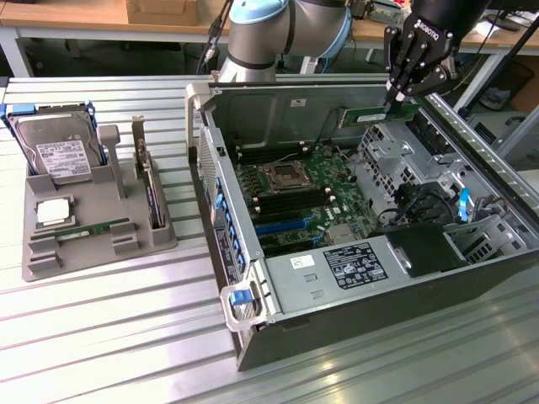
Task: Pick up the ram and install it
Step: 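Insert the ram into the slot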
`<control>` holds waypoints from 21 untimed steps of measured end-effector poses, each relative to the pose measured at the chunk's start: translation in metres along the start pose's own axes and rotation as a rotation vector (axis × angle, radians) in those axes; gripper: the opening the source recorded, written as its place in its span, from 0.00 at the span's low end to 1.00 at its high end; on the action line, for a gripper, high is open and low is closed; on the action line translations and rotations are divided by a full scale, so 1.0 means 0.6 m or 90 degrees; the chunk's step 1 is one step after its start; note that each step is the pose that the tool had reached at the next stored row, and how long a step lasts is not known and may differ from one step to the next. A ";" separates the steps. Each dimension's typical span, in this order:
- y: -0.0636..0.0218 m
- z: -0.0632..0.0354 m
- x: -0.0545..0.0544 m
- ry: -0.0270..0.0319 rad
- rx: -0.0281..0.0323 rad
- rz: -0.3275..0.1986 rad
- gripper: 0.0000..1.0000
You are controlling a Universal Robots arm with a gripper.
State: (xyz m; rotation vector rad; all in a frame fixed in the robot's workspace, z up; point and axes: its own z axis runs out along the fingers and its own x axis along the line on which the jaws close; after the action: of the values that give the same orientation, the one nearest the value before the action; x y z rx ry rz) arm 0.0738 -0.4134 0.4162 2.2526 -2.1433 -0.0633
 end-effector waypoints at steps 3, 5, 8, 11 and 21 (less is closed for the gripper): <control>0.000 0.002 0.000 0.0000 0.0000 0.000 0.12; 0.000 0.002 0.000 0.0000 0.0000 0.000 0.12; 0.000 0.003 0.000 0.0000 0.0000 0.000 0.12; 0.000 0.005 0.000 0.0000 0.0000 0.000 0.12; -0.001 0.010 0.000 0.0000 0.0000 0.000 0.12</control>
State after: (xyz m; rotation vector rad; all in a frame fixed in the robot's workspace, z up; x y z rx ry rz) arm 0.0738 -0.4134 0.4101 2.2525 -2.1432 -0.0633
